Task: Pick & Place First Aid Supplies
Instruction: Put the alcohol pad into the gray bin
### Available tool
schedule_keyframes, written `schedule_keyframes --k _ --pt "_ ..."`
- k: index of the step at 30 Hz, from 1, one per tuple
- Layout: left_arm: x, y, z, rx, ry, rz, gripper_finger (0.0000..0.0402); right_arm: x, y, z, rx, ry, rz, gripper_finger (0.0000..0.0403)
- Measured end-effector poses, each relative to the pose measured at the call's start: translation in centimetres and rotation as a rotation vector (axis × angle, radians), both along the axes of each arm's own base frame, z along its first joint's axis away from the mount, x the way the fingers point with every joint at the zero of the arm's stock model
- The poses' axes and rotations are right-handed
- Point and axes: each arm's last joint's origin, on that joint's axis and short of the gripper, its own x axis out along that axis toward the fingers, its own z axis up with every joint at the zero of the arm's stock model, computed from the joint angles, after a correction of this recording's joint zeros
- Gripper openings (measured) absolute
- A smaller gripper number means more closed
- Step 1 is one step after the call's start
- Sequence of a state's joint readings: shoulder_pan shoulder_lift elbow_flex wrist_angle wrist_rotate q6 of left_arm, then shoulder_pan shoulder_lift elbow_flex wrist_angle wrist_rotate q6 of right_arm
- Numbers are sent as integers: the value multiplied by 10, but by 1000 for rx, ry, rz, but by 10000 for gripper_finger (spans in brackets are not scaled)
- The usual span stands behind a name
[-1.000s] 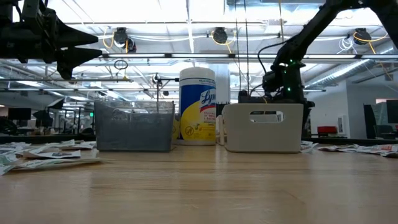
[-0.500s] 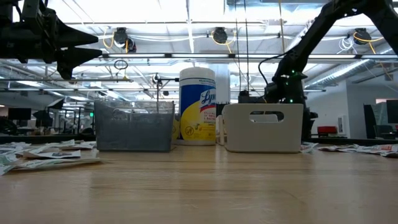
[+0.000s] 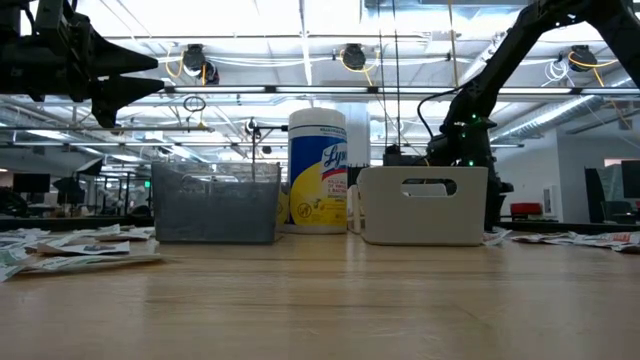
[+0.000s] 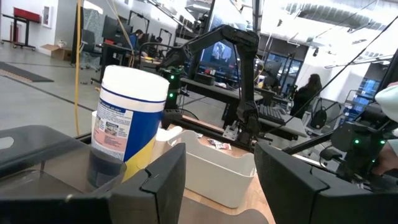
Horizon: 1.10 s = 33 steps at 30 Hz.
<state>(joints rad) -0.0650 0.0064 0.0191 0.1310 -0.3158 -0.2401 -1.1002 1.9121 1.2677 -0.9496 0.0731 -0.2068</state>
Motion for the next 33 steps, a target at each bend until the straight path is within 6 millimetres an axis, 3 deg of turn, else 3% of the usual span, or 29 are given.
schedule_keyframes --k 7,24,33 --pt "0 0 0 0 0 0 196 -2 2 5 -13 37 -30 4" --pt "0 0 0 0 -1 0 196 0 9 72 2 50 -44 1" --pt "0 0 0 0 -1 0 196 8 12 81 -3 76 -38 1"
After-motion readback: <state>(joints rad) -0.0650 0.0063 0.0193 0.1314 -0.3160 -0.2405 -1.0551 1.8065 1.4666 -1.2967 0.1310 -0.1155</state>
